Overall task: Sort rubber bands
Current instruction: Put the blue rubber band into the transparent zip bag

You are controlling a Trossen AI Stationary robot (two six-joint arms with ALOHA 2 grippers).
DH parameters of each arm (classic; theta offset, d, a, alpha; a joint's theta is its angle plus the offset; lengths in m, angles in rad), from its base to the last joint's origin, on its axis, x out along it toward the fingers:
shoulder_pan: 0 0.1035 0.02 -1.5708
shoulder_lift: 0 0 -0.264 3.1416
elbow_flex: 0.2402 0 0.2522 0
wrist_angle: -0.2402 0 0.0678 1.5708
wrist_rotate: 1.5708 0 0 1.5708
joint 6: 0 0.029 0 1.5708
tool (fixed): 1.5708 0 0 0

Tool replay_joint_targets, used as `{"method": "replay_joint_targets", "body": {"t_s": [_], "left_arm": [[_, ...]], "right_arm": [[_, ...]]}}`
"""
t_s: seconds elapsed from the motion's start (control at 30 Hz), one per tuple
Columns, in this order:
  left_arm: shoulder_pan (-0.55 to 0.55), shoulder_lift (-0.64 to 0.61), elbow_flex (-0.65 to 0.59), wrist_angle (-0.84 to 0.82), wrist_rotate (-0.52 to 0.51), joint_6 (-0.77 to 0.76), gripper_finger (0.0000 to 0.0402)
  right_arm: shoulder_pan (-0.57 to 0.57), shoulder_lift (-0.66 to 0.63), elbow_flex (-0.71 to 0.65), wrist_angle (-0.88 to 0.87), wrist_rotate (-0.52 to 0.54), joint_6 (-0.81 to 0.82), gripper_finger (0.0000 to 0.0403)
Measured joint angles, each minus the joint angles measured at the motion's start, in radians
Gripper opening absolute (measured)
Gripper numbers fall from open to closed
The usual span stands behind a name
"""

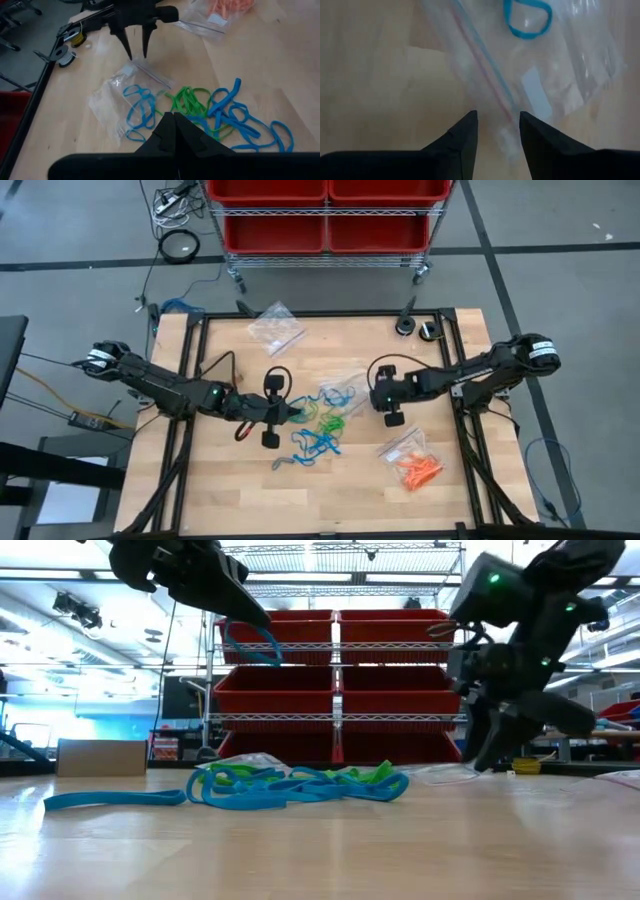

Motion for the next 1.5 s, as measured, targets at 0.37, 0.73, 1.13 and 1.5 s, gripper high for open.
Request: {"method": "replay_joint_targets", "body": {"t_s": [0.37, 0.73, 1.13, 1.5], "left_arm": [[0.001, 0.000, 0.000, 0.004, 0.001, -0.001, 0.0000], [0.001, 0.000, 0.000, 0.004, 0.001, -0.004, 0.0000], [0.001, 0.000, 0.000, 0.028, 0.001, -0.001, 0.0000], [0.001, 0.000, 0.000, 0.032, 0.001, 0.004, 0.0000]], "right_arm": [[0.169, 0.000, -0.005, 0.027, 0.247, 0.046, 0.0135], [0.150, 0.000, -0.089, 0.131, 0.231, 0.100, 0.0135], [0.037, 0.000, -0.167, 0.293, 0.208, 0.055, 0.0133], [-0.120, 0.002, -0.167, 0.494, 0.157, -0.084, 0.0117]]}}
